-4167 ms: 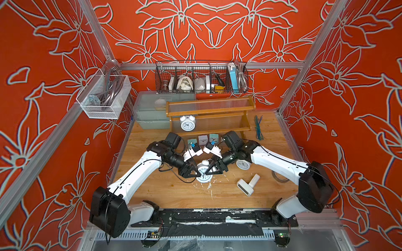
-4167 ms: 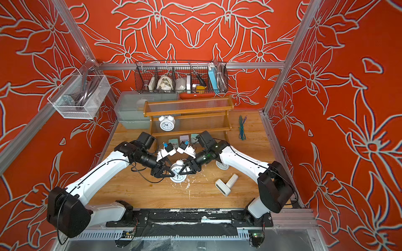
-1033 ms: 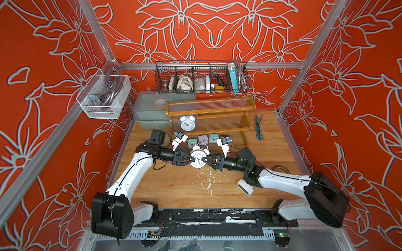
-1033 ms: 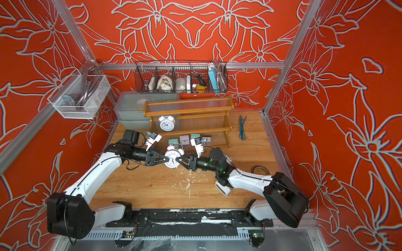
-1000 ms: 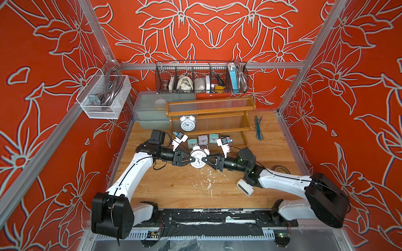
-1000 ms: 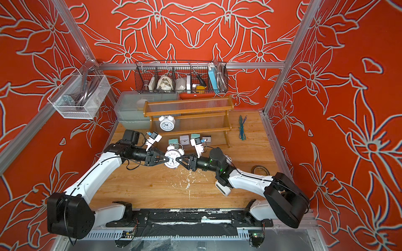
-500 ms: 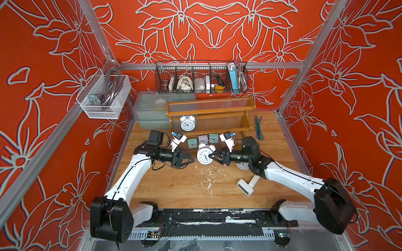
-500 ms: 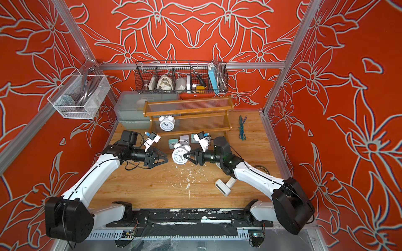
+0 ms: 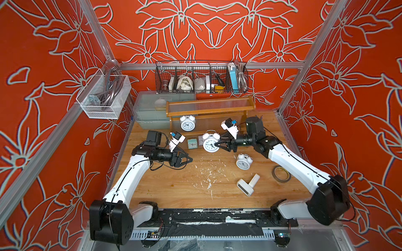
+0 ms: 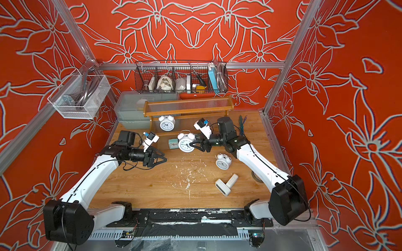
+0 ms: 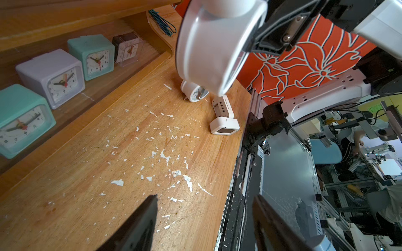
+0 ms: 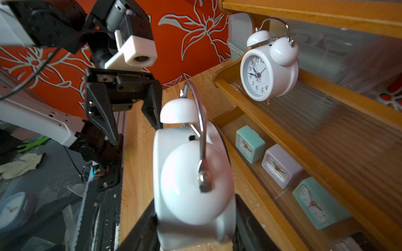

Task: Place the alarm clocks on the shelf by style
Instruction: Pick up the alarm from the center of the board, then place the alarm on the shelf.

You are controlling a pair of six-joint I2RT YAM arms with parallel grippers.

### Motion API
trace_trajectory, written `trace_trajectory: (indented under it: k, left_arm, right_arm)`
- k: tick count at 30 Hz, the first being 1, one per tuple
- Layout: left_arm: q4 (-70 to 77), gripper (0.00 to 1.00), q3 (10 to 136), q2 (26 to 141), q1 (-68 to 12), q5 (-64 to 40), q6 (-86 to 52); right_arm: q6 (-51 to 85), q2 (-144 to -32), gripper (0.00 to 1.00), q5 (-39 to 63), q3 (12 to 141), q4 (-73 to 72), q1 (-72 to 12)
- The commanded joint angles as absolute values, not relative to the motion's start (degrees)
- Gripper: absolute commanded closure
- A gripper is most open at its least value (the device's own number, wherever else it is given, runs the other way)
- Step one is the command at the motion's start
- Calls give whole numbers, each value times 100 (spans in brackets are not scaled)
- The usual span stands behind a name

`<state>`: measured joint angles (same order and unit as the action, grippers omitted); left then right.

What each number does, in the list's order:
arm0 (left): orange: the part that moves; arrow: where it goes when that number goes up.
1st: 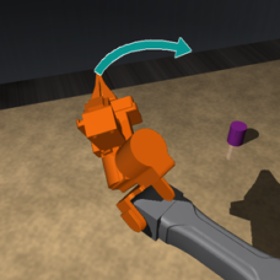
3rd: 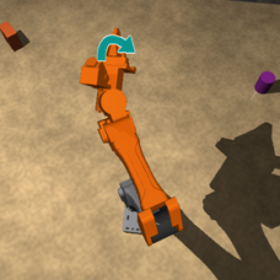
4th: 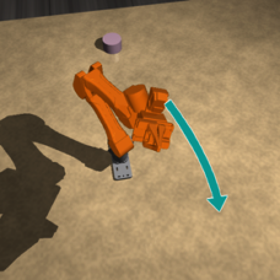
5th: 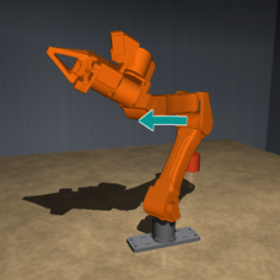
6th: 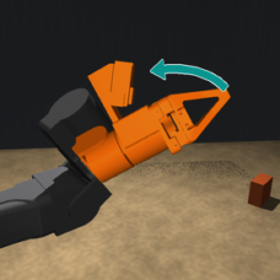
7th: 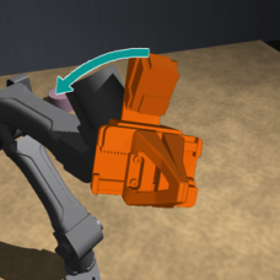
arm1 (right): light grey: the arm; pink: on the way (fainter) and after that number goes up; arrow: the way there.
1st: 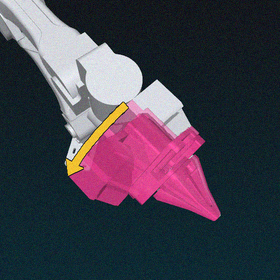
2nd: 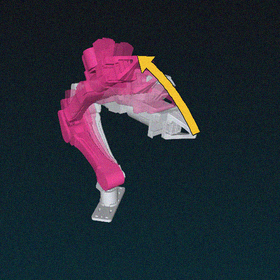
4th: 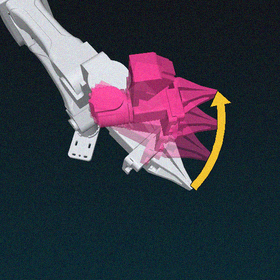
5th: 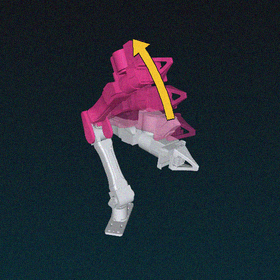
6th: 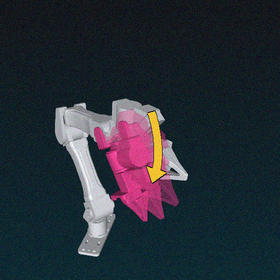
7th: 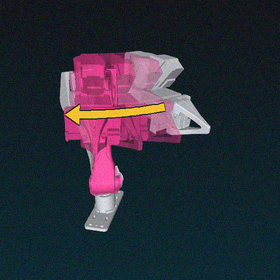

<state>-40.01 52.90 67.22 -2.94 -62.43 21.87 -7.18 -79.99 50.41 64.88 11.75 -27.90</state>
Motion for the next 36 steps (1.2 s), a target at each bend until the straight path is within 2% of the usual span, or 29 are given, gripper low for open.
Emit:
trace_trajectory:
  k: [1,11,17,36]
  left_arm:
    - [-4113,30,5244,6593,-241,-6253,2299]
    - [-4149,30,5236,6495,-211,-6297,2307]
    - [-4140,30,5208,6460,-207,-6294,2302]
    - [-4122,30,5159,6381,-174,-6286,2303]
  right_arm:
    - [-1675,-8246,63,4958,6985,1449,-2661]
    - [-1550,-9393,63,5217,8196,1335,-2232]
    - [-1153,-9756,63,4984,8398,661,-2232]
    - [-839,-10740,63,4681,8946,47,-2232]
